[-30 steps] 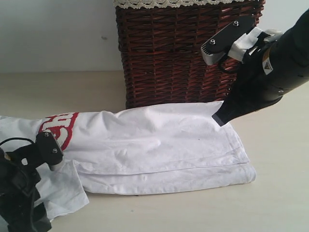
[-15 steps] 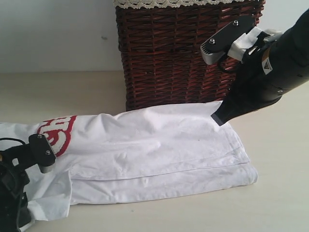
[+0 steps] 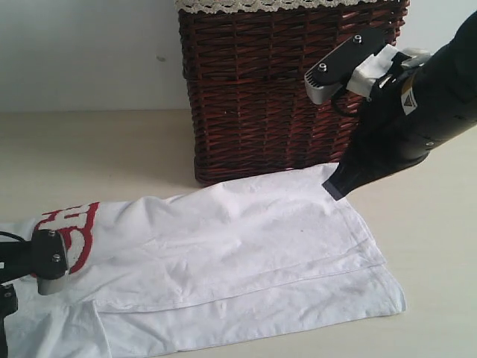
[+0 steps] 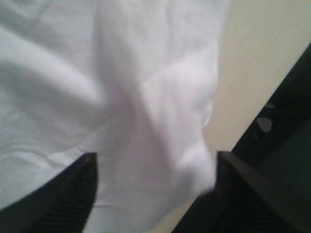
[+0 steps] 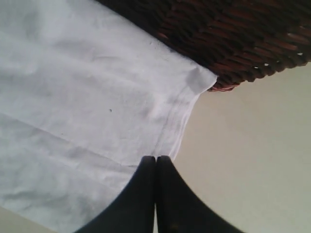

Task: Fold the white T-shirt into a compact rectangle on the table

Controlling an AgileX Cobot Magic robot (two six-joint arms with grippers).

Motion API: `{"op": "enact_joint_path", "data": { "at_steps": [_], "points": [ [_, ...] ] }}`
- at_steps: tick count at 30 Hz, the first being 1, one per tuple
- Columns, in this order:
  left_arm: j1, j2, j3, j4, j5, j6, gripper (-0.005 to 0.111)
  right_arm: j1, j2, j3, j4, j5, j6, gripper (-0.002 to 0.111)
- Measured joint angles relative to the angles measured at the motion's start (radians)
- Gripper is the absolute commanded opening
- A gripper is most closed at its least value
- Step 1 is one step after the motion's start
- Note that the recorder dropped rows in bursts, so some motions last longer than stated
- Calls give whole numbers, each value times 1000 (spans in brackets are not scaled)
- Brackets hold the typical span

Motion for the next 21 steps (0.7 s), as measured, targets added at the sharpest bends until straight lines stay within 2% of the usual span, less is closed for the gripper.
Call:
{"op": "enact_joint_path", "data": {
  "at_steps": [3, 5, 8, 10, 12, 14, 16, 21],
  "points": [
    [0, 0, 6, 0, -9, 0, 92, 0, 12, 0, 77, 8, -99, 8],
    [0, 0, -5, 0, -56, -20, 92, 0, 54, 0, 97, 11, -116, 8],
    [0, 0, -38, 0, -215, -197, 92, 0, 138, 0, 101, 25, -111, 8],
    [0, 2, -28, 0, -240, -192, 92, 0, 184, 0, 101, 30, -169, 16],
    [0, 5, -5, -7, -261, -172, 92, 0, 224, 0, 130, 30, -294, 32],
    [0, 5, -1, -29, -305, -165, 92, 0, 257, 0, 176, 28, -387, 44],
    [0, 5, -1, -63, -355, -158, 92, 0, 285, 0, 213, 18, -473, 50],
    [0, 5, -1, -162, -424, -94, 92, 0, 361, 0, 233, 1, -639, 51]
  ]
}}
